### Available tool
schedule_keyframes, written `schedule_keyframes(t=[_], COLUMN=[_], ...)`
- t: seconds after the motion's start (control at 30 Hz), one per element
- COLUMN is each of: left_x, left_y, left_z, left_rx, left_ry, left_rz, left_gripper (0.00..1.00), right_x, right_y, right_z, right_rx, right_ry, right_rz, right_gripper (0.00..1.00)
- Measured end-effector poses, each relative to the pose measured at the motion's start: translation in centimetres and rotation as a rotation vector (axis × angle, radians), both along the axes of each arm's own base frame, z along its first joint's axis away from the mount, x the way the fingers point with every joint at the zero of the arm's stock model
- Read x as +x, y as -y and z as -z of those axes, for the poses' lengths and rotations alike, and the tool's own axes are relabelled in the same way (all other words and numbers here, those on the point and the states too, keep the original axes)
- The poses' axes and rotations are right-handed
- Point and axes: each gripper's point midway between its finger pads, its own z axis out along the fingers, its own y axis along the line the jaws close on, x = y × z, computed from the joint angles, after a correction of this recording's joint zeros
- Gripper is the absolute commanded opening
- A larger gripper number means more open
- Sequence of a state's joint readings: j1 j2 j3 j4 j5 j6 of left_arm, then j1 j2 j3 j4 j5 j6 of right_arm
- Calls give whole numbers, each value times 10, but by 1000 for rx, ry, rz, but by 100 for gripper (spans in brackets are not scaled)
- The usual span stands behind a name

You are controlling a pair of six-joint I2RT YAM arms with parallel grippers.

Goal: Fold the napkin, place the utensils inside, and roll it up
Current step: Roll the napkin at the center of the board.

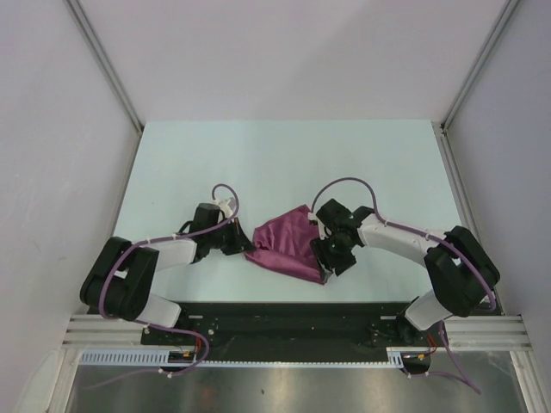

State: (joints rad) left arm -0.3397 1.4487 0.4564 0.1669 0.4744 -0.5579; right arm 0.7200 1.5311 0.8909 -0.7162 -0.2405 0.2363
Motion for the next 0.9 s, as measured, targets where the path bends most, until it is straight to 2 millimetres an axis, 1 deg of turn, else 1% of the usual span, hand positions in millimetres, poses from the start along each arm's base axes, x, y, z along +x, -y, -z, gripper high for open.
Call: schedule_keyframes(t=[0.1, 0.2, 0.23, 0.3, 0.37, 0.43, 0.5, 0.53, 0.6, 0.63, 0.77, 0.9], left_x=[0, 1, 1, 1, 2, 2, 2, 2, 2, 2, 3, 3], left_y=[1, 1, 2, 2, 2, 2, 2, 2, 2, 2, 3, 3], left_z=[0, 0, 0, 0, 0, 0, 0, 0, 0, 0, 0, 0], left_rx=[1, 2, 2, 5, 8, 10, 12, 12, 14, 14, 17, 16], left_ry=[-8, -17, -21, -25, -27, -33, -38, -40, -47, -48, -60, -68], left_rz=[3, 6, 7, 8, 11, 12, 12, 13, 12, 13, 14, 17], left_gripper=[0, 0, 0, 0, 0, 0, 0, 0, 0, 0, 0, 0], right_x=[7, 21, 27, 37, 38, 37, 34, 33, 36, 37, 37, 34], right_y=[1, -8, -16, -38, -60, -85, -106, -113, -128, -132, -140, -141], right_z=[-15, -40, -51, -73, -87, -93, -87, -82, -67, -60, -36, -21], right_rx=[-19, -1, 15, 60, 99, 134, 153, 156, 159, 158, 156, 162], right_ry=[21, 83, 117, 204, 276, 344, 388, 396, 422, 428, 434, 440], right_rz=[13, 6, -7, -64, -133, -216, -292, -315, -361, -375, -416, -435], right_gripper=[59, 64, 66, 70, 73, 73, 73, 74, 74, 73, 73, 73])
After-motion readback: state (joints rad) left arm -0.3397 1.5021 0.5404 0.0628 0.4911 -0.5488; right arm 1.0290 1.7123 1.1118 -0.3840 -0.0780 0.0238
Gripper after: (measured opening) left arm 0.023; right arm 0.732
